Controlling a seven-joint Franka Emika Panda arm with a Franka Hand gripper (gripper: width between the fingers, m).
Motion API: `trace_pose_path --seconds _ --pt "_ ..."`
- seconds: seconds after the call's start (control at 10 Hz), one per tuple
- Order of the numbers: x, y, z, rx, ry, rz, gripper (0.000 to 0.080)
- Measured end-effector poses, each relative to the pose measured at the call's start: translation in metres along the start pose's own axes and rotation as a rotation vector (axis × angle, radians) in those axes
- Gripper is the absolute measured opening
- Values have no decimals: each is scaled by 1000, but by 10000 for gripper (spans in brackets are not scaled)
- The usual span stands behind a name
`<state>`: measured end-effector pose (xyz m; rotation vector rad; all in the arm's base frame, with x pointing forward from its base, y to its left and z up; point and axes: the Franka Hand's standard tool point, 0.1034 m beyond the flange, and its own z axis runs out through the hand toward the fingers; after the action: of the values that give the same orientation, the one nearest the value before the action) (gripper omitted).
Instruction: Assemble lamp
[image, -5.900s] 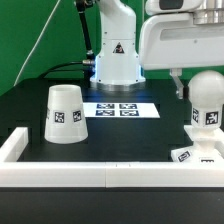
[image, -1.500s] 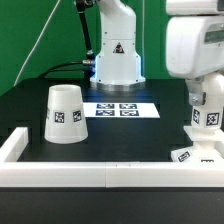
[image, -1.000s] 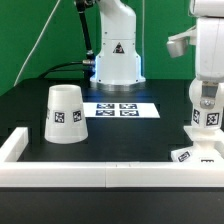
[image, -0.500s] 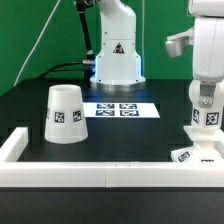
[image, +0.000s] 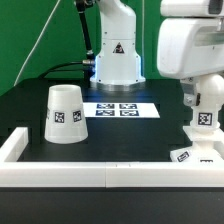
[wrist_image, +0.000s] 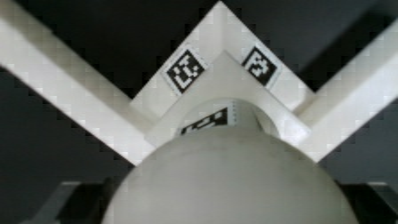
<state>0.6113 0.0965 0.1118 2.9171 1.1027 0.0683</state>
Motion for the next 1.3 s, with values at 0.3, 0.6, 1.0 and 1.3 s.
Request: trace_pose_path --seconds 0.3,0.6,1.0,1.3 --pt "2 -1 1 -1 16 275 577" --pt "2 -1 1 0 17 510 577" --pt "2 0 1 2 17 756 577" --pt "0 -2 1 1 13 1035 577"
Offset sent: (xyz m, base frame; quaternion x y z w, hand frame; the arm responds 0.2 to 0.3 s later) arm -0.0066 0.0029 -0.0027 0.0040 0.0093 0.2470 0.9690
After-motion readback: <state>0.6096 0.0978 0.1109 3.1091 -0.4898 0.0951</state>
